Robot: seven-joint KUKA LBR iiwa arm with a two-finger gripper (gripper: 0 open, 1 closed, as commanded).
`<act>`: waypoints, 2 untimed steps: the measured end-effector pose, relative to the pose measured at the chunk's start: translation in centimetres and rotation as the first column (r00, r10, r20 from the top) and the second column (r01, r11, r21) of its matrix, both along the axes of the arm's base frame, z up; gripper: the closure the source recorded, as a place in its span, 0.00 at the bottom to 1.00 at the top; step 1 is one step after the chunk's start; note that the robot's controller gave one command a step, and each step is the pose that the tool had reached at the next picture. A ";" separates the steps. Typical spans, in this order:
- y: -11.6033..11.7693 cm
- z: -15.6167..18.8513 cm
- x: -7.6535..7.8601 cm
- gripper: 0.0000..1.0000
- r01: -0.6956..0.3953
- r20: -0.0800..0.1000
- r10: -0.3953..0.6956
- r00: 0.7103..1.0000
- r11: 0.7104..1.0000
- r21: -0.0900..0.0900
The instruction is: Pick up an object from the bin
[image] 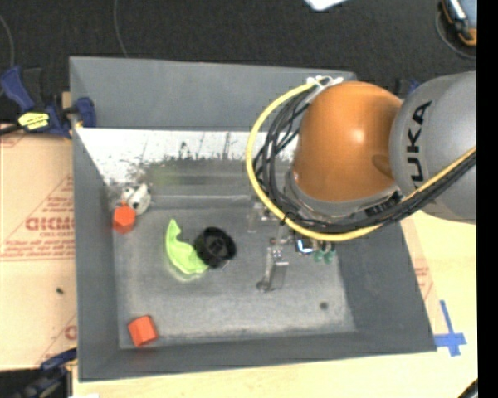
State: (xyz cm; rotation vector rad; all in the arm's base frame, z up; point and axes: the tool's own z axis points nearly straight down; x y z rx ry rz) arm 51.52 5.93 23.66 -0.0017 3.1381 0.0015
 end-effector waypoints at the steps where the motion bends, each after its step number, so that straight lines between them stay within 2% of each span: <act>1: 2.7 -14.0 6.9 0.00 -0.071 0.003 0.071 0.997 0.997 -0.001; 2: 3.2 -7.1 8.0 0.00 -0.077 0.010 0.077 0.997 0.997 0.000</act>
Offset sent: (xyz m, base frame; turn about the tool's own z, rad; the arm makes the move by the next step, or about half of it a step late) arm 0.0766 0.0335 -0.0766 -0.0780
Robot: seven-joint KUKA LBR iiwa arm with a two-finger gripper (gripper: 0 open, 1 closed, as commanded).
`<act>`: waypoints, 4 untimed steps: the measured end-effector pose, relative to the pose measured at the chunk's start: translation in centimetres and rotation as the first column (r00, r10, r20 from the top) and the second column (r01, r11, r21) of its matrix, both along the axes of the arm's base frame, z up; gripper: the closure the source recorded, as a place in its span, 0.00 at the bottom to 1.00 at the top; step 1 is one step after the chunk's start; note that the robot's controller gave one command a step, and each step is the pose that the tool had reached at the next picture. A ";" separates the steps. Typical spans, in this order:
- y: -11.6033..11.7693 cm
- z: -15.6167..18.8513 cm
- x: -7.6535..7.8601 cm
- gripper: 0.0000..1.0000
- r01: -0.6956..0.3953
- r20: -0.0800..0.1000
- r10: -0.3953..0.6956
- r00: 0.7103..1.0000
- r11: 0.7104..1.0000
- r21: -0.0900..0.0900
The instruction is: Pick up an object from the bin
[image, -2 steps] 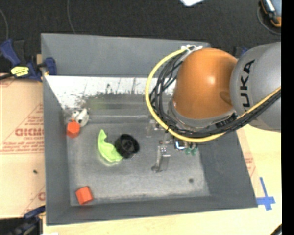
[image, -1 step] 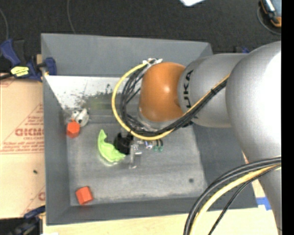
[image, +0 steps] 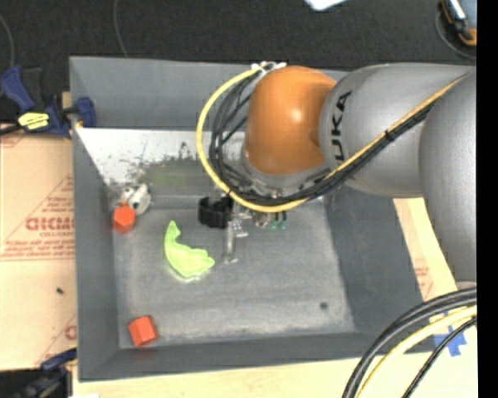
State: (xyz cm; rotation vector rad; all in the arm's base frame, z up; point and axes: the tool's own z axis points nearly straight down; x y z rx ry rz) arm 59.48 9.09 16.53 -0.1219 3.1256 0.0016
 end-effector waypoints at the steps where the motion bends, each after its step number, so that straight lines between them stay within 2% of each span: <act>1: 1.2 -6.5 0.4 0.00 0.043 -0.005 -0.043 0.999 0.999 0.001; 2: 2.9 -9.3 -0.9 0.00 0.074 0.003 -0.074 0.997 0.997 0.002; 3: 2.8 -9.3 0.8 1.00 0.302 0.001 -0.302 0.953 0.953 0.007; 4: 2.8 -9.3 0.8 1.00 0.302 0.001 -0.302 0.953 0.953 0.006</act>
Offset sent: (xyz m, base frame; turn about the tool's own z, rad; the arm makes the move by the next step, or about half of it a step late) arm -0.0103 0.0299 -0.0953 0.0749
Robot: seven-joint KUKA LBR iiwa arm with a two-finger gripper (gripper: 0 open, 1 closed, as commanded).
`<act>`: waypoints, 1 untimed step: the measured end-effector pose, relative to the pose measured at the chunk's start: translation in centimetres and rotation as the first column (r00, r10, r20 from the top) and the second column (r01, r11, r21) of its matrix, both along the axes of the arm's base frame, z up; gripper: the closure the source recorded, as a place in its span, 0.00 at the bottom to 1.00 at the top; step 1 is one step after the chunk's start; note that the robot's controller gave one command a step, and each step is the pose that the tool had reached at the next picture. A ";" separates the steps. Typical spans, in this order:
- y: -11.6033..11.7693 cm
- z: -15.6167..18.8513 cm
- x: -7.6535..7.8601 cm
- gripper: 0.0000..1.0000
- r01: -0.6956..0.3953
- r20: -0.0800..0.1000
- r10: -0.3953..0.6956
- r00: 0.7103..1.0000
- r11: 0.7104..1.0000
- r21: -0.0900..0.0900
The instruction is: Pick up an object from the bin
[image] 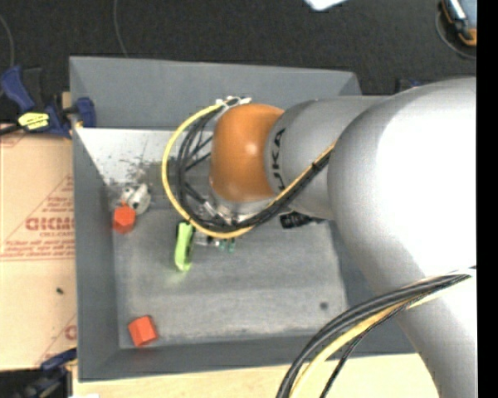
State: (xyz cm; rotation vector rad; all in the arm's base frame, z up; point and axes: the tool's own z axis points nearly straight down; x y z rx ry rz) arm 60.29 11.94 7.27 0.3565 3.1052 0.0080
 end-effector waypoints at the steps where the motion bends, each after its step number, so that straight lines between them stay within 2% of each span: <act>1: 0.0 0.3 -0.2 1.00 0.000 -0.004 0.000 1.000 1.000 -0.001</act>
Offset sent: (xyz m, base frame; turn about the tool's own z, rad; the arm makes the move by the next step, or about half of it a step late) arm 0.0000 0.0002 0.0080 0.0000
